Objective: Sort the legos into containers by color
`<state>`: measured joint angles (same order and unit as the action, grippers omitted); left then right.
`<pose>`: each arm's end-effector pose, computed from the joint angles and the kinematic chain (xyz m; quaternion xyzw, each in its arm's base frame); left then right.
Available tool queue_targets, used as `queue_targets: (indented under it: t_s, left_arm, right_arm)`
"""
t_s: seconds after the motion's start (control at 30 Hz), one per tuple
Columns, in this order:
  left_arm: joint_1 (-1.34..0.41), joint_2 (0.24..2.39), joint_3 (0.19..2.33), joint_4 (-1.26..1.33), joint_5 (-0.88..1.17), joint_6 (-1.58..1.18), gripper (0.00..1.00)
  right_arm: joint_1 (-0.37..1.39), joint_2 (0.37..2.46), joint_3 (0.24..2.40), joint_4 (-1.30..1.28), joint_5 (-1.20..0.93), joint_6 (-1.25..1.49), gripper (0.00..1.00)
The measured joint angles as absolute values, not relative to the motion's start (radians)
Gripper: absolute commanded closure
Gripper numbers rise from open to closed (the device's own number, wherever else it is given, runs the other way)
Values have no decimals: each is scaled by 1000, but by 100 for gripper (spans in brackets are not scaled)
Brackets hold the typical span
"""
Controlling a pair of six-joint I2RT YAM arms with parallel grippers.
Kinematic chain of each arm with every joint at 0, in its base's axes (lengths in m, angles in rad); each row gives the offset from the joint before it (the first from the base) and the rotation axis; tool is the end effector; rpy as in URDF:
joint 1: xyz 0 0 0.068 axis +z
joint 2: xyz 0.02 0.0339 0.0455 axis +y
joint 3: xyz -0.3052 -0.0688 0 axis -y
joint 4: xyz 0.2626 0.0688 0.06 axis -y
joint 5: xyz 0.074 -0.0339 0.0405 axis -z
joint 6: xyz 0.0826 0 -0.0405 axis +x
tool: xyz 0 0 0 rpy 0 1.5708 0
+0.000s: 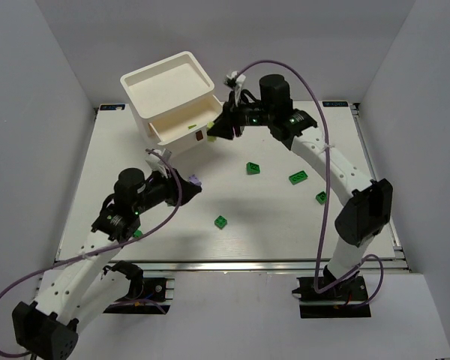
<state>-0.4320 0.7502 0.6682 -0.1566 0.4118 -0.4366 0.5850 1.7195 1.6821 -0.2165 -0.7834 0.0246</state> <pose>0.1758 -0.1175 0.3245 0.1246 0.7699 -0.4003 0.4811 0.3498 0.3016 0.4322 -0.4267 0.6379 0.4578 0.4489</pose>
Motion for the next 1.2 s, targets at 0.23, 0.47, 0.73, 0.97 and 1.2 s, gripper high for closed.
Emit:
queue_targets:
  t_s: [0.23, 0.47, 0.73, 0.97, 1.2]
  left_arm:
    - [-435, 887, 666, -294, 300, -427, 100]
    - [-435, 977, 666, -352, 212, -423, 96]
    - [-435, 1093, 666, -387, 155, -431, 44]
    - [-435, 1132, 667, -395, 141, -448, 23]
    - [-435, 1122, 675, -410, 139, -450, 29]
  right_arm:
    - [610, 1956, 2027, -208, -471, 15, 100]
    - [631, 2122, 2068, -152, -248, 15, 100]
    - [640, 2216, 2101, -111, -167, -13, 63]
    - [639, 2211, 2100, -112, -188, -14, 47]
    - [629, 2096, 2020, -131, -244, -2, 42]
